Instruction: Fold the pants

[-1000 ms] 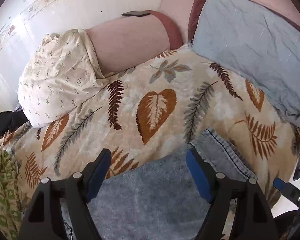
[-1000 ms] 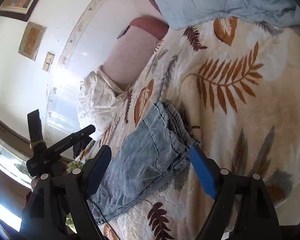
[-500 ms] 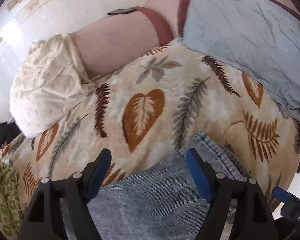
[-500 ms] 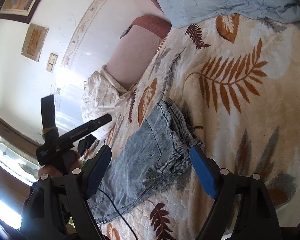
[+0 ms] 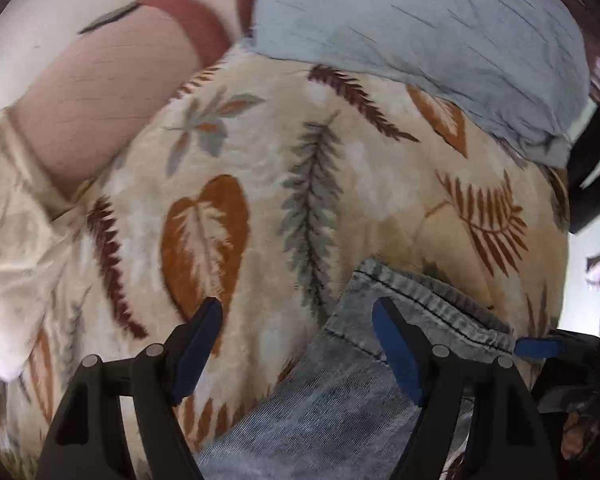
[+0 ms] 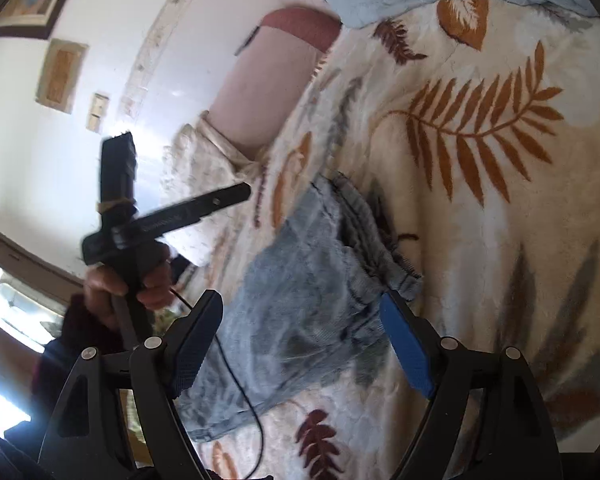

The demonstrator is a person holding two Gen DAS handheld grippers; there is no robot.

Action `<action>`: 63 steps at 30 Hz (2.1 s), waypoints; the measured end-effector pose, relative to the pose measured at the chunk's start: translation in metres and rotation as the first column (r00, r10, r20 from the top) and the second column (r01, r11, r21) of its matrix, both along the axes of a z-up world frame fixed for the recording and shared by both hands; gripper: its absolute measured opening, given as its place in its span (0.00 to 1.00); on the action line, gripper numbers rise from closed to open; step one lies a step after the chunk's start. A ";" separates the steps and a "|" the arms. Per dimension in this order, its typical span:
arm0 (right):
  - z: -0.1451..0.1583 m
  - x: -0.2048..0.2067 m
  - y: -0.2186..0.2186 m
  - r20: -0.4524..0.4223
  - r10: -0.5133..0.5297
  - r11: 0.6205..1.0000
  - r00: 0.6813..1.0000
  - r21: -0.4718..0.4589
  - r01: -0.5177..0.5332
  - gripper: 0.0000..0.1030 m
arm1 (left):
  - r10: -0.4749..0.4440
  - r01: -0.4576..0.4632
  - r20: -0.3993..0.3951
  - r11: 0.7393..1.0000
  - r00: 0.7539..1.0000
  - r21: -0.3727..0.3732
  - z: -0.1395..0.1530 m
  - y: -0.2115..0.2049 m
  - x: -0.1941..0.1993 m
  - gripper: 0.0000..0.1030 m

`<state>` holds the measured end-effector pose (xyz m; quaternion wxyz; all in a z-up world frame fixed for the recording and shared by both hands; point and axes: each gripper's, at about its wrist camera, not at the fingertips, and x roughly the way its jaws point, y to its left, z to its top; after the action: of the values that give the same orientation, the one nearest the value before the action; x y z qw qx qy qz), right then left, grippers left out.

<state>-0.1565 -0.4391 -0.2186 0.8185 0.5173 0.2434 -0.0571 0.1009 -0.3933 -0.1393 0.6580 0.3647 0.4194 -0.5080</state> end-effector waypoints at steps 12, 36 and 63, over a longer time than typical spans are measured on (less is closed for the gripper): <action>-0.015 -0.013 0.016 -0.067 -0.039 0.999 0.997 -0.007 0.038 0.79 | -0.219 0.225 -0.160 0.974 0.963 0.021 -0.039 -0.012 -0.012 0.77; -0.025 0.012 0.017 -0.010 0.022 0.999 1.000 -0.048 -0.023 0.33 | -0.352 0.381 -0.357 0.925 0.865 0.012 -0.057 -0.050 -0.021 0.76; -0.021 0.021 0.021 -0.042 0.025 0.998 0.999 -0.053 -0.027 0.25 | -0.413 0.412 -0.276 0.909 0.868 -0.064 -0.053 -0.042 -0.029 0.33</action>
<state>-0.1352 -0.4181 -0.2399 0.8276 0.4906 0.2653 -0.0636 0.0716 -0.4349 -0.1926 0.4679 0.3682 0.4211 -0.6842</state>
